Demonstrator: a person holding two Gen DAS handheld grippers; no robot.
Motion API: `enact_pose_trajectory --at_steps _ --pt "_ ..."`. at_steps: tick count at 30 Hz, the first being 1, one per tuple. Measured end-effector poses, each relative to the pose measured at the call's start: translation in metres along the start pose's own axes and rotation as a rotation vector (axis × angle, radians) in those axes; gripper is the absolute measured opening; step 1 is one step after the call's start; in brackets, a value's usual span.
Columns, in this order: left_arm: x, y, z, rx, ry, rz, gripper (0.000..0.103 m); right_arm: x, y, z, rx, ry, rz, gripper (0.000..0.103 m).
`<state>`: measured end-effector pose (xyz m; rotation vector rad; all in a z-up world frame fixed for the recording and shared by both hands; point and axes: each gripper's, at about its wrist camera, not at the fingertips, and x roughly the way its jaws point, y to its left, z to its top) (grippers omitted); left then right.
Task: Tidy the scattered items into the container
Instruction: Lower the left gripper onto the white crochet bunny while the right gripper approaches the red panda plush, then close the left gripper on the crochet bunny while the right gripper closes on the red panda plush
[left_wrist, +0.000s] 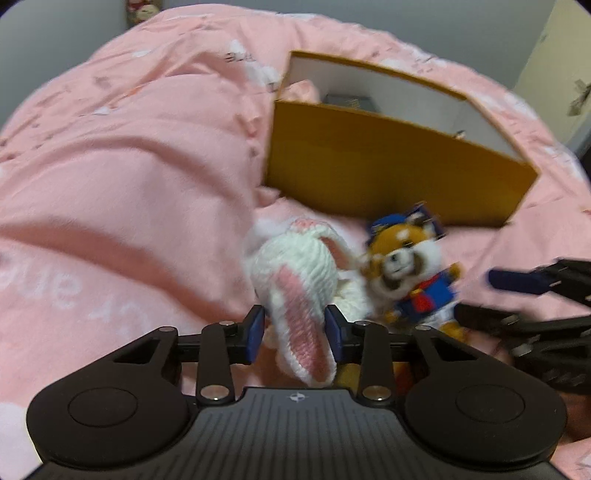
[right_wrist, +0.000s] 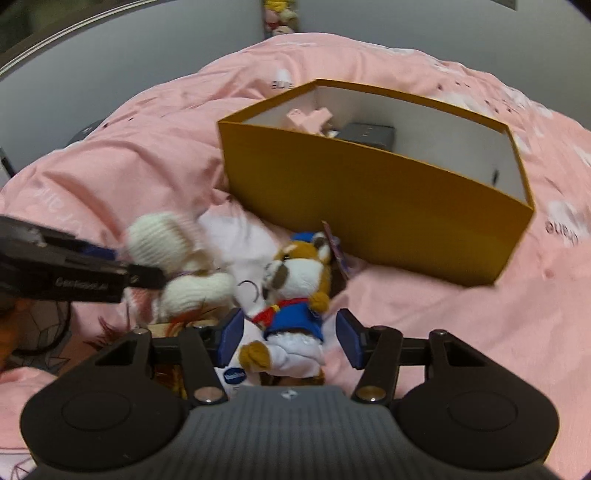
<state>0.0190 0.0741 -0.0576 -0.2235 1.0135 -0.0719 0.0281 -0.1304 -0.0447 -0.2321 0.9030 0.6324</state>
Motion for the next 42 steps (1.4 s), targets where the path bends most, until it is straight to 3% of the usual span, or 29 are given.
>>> enact_pose_trajectory --at_steps 2,9,13,20,23,26,32,36,42 --pt "0.001 -0.004 0.001 -0.001 -0.010 -0.065 0.038 0.003 0.004 0.001 -0.015 0.009 0.010 0.054" --pt "0.011 -0.019 0.013 0.046 -0.057 -0.184 0.038 0.006 0.006 0.003 -0.033 0.011 -0.002 0.049" --pt "0.020 -0.024 0.019 0.059 -0.070 -0.150 0.038 0.008 0.003 0.001 -0.018 0.031 -0.022 0.049" --pt "-0.001 -0.019 0.009 0.084 -0.082 -0.119 0.038 0.010 -0.001 0.001 -0.001 0.046 -0.027 0.049" --pt "-0.009 -0.013 0.005 0.069 -0.057 -0.072 0.038 0.010 0.000 0.002 -0.005 0.047 -0.025 0.049" --pt "-0.006 -0.006 0.003 0.053 -0.011 0.040 0.038 0.011 -0.001 0.002 -0.002 0.046 -0.024 0.049" --pt "0.020 0.008 0.002 -0.002 0.065 0.072 0.038 0.011 0.002 0.001 -0.014 0.043 -0.028 0.049" --pt "0.033 0.014 0.003 -0.018 0.083 0.033 0.038 0.013 0.001 0.000 -0.005 0.048 -0.027 0.049" --pt "0.052 0.017 0.006 -0.069 0.118 -0.099 0.038 0.018 -0.002 0.000 0.004 0.062 -0.023 0.049"
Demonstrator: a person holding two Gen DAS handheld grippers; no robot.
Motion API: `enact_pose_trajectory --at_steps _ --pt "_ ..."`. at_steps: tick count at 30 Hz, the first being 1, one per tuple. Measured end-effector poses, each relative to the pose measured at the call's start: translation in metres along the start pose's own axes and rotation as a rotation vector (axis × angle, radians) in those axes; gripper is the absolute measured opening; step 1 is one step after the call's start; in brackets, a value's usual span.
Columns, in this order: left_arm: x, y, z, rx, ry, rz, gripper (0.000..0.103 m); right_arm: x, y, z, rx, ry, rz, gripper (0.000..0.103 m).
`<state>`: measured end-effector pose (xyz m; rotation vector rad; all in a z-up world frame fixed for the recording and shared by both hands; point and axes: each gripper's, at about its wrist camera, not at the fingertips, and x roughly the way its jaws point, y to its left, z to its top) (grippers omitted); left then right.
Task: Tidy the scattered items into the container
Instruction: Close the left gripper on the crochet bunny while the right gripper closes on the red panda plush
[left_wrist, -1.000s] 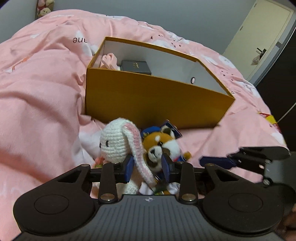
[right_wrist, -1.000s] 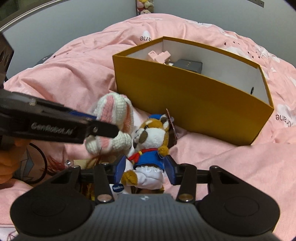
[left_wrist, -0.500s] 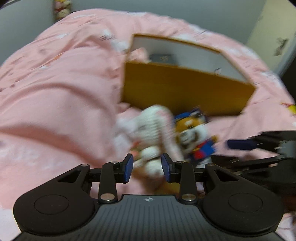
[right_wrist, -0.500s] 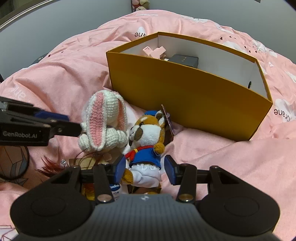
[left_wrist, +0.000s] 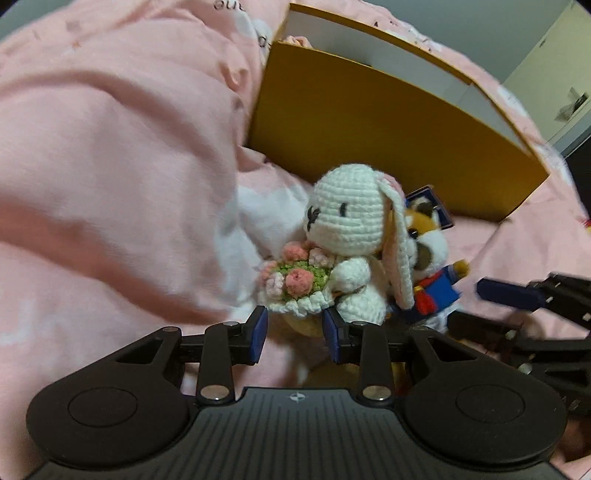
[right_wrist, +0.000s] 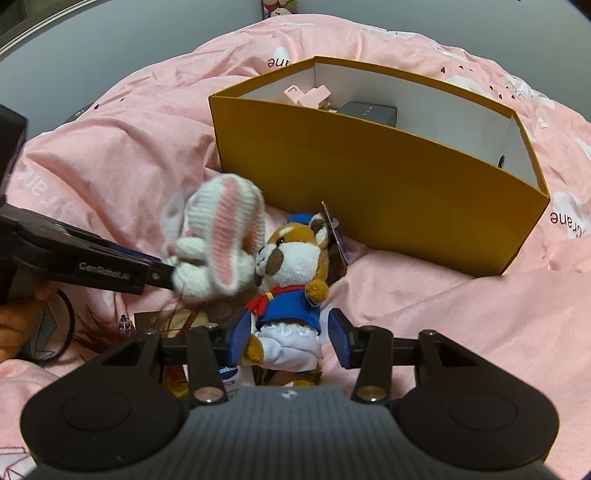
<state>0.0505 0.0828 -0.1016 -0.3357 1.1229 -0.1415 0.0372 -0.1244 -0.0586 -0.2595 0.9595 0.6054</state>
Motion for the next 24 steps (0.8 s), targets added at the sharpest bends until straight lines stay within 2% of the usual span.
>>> enact_pose_trajectory --at_steps 4,6,11,17,24 --pt "0.003 0.002 0.002 -0.039 -0.020 -0.028 0.040 0.002 -0.002 0.000 0.009 0.004 0.004 0.050" --pt "0.004 0.001 0.001 -0.054 -0.034 -0.043 0.050 0.002 -0.003 0.000 0.013 0.003 0.007 0.050" --pt "0.009 -0.002 0.003 -0.063 -0.060 -0.064 0.056 0.004 -0.006 0.000 0.025 0.003 0.015 0.053" --pt "0.035 0.005 0.009 -0.125 0.027 -0.115 0.071 0.009 -0.009 -0.001 0.041 0.029 0.024 0.054" --pt "0.044 0.002 0.010 -0.131 0.026 -0.134 0.071 0.022 -0.016 -0.002 0.081 0.053 0.047 0.054"
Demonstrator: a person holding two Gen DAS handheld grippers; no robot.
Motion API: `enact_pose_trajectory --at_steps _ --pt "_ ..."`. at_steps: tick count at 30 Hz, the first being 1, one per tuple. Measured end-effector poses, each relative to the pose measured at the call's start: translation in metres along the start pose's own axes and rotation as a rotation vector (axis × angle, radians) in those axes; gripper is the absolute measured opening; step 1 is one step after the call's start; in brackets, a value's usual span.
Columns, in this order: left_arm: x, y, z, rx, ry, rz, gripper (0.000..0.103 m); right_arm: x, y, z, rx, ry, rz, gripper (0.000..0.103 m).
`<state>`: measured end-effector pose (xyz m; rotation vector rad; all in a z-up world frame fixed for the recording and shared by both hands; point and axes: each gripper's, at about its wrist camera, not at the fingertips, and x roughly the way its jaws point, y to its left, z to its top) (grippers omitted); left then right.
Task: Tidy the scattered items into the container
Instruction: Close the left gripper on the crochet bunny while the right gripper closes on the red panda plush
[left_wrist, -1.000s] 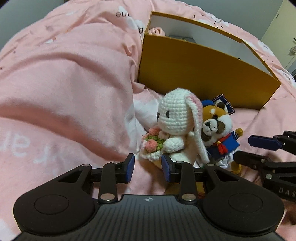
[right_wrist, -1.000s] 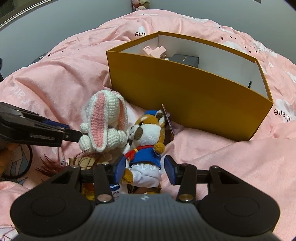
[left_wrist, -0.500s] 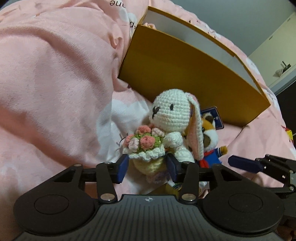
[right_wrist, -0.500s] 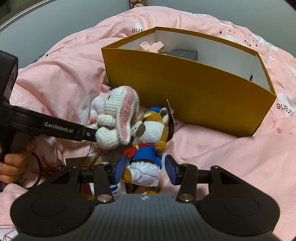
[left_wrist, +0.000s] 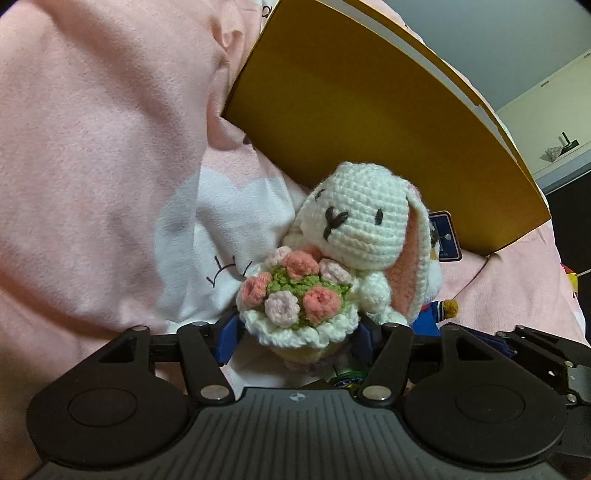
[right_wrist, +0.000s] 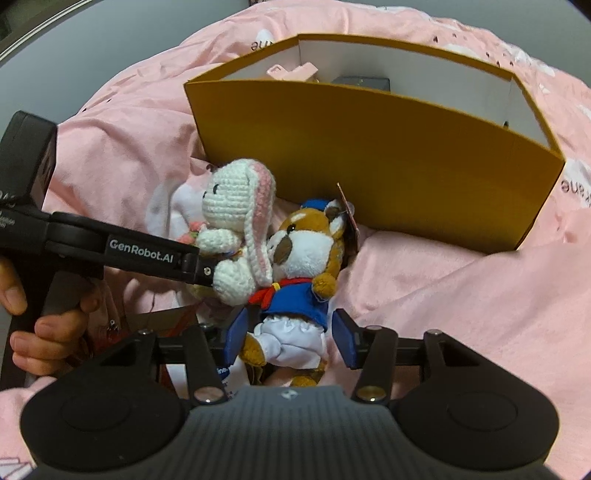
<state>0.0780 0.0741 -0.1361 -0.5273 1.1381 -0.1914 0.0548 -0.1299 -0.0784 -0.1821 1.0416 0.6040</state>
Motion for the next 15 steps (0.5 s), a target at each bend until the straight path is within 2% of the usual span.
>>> enact_pose_trajectory --at_steps 1,2,6,9,11,15 --pt "0.000 -0.001 0.000 0.003 -0.003 -0.002 0.070 0.003 -0.001 0.000 0.004 0.004 0.003 0.054" --pt "0.000 -0.002 -0.001 0.008 -0.006 -0.007 0.064 0.006 -0.002 0.000 0.007 0.009 0.009 0.054" --pt "-0.004 -0.009 -0.004 0.039 -0.024 -0.007 0.057 0.019 -0.003 0.000 0.020 0.029 0.020 0.052" --pt "-0.011 -0.015 -0.006 0.057 -0.040 0.017 0.054 0.020 -0.006 0.000 0.028 0.030 0.008 0.041" --pt "-0.019 -0.023 -0.009 0.079 -0.053 0.049 0.052 0.017 -0.008 -0.001 0.040 0.021 0.020 0.039" --pt "-0.041 -0.041 -0.016 0.123 -0.057 0.178 0.052 0.003 -0.013 -0.002 0.074 -0.001 0.080 0.037"
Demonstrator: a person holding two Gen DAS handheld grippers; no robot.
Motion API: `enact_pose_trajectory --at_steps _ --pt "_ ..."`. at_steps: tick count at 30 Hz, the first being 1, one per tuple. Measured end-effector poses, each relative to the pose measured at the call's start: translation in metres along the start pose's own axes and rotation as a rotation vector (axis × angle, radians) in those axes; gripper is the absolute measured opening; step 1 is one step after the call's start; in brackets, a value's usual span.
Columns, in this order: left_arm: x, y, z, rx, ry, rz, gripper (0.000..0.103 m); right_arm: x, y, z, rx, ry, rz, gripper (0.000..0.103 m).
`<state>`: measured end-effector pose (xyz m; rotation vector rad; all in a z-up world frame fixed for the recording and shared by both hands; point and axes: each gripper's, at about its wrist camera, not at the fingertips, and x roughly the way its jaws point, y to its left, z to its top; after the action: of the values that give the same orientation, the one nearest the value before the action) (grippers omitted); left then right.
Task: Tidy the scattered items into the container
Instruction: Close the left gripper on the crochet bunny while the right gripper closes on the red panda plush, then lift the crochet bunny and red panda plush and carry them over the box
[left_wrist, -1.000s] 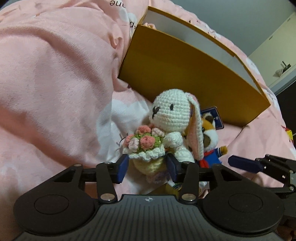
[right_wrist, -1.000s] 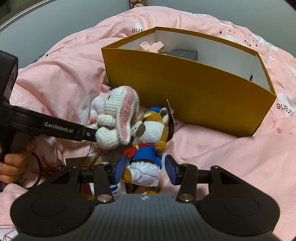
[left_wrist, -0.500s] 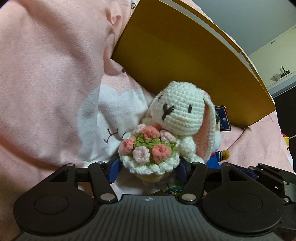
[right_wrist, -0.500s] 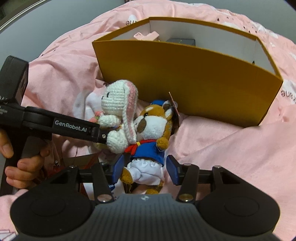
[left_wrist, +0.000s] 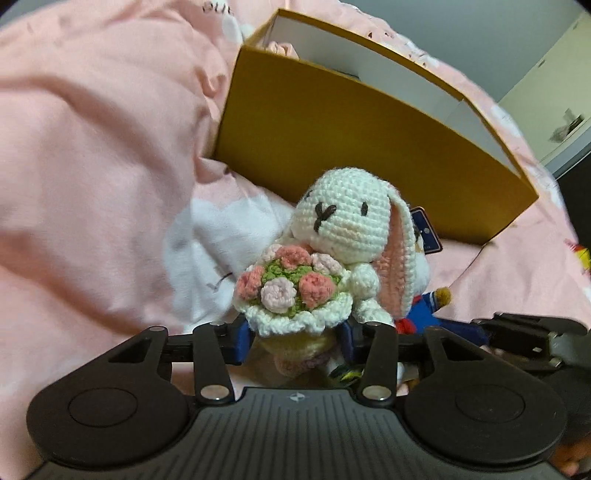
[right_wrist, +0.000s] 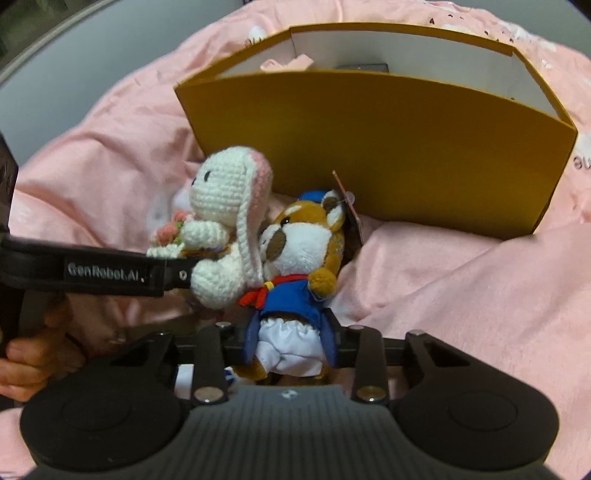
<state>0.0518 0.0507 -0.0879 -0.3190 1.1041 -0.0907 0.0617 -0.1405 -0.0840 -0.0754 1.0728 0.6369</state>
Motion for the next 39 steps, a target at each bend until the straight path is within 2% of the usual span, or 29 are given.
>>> enact_pose_trajectory --at_steps 3,6,9,20,25,32,39 --pt "-0.008 0.009 -0.001 0.014 0.019 0.090 0.052 -0.009 -0.009 0.001 0.070 -0.004 0.072 0.037" --pt "0.000 0.008 -0.001 0.002 0.041 0.136 0.053 -0.007 -0.019 0.002 0.130 0.011 0.076 0.037" --pt "0.009 0.009 0.001 -0.003 0.041 0.118 0.056 -0.001 -0.022 0.000 0.157 0.034 0.073 0.039" --pt "0.032 0.010 0.005 0.028 0.030 0.071 0.062 0.012 -0.014 0.004 0.097 0.062 0.042 0.047" --pt "0.035 0.007 0.007 0.039 0.022 0.059 0.055 0.021 -0.019 0.004 0.118 0.079 0.060 0.043" --pt "0.021 0.004 0.009 0.047 -0.008 0.044 0.051 0.011 -0.014 0.003 0.109 0.046 0.072 0.039" --pt "-0.020 0.006 0.014 0.053 -0.077 0.019 0.051 -0.014 -0.011 0.003 0.122 -0.022 0.080 0.039"
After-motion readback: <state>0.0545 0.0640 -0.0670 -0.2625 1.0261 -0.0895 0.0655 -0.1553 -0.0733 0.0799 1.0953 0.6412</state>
